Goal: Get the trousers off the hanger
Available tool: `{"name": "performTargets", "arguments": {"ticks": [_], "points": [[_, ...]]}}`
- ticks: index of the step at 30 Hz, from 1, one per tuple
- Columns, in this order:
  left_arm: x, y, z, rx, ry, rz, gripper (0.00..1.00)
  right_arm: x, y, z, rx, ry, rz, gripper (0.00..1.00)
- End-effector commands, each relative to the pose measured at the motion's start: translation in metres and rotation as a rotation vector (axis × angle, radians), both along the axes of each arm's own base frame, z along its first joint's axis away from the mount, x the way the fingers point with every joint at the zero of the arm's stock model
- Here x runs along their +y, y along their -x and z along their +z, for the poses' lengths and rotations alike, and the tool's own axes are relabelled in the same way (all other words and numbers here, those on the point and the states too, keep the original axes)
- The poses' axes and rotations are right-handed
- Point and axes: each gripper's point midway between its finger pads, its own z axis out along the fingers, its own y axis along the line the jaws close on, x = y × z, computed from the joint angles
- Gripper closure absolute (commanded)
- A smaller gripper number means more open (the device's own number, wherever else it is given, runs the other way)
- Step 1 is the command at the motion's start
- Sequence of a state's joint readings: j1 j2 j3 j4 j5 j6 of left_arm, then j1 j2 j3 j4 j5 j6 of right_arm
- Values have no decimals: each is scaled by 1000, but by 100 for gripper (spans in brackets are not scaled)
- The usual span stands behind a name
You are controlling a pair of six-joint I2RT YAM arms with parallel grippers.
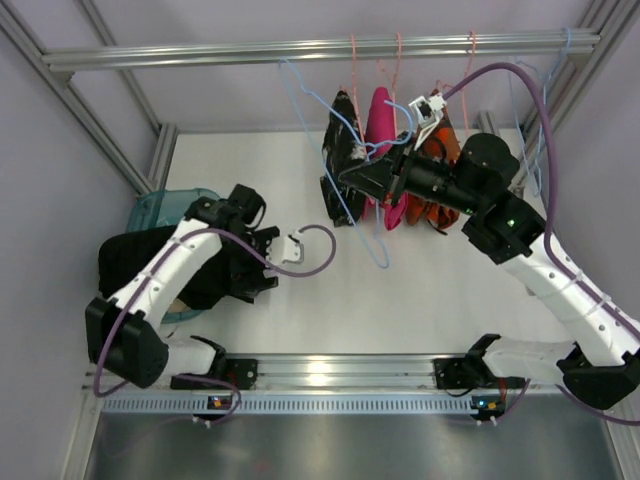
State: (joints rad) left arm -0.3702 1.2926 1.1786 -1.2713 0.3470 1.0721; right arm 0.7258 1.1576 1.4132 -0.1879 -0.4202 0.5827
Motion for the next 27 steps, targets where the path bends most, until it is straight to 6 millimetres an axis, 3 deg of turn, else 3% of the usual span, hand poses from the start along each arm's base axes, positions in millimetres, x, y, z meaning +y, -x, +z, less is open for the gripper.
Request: {"name": "performTargets", "arguments": {"ticks": [1,2,7,10,16,18,20,21,23,24,27], "points": [[8,-16,-32,-33,-179,-91,3,-11,-10,7,-36,-10,-54,100],[9,-20,-45,-5,-223,-102,2,-13,-10,8,-37,-11,-58,100],[29,-49,-59,-57,-435,-149,2,-13,-8,4,-31,2,-46,100],[28,-48,-67,-40,-462,-194,2,-13,-8,1,-26,4,-46,100],[41,-40,-109,-40,-535,-249,2,-12,-10,-3,-15,11,-43,100],[44,-30,-120,-22,-532,-260,7,-13,-10,-3,-18,12,-44,100],[39,-30,-125,-38,-495,-249,19,-14,-9,-3,-18,10,-44,100],[36,-31,-125,-43,-488,-229,43,-14,-10,-4,-16,14,-47,100],[33,-38,-118,-63,-477,-195,71,-15,-10,-3,-17,13,-49,100],[31,-42,-112,-85,-472,-169,99,-15,-9,-2,-20,14,-48,100],[23,-55,-81,-191,-413,-110,100,-16,-9,-1,-23,13,-49,100]]}}
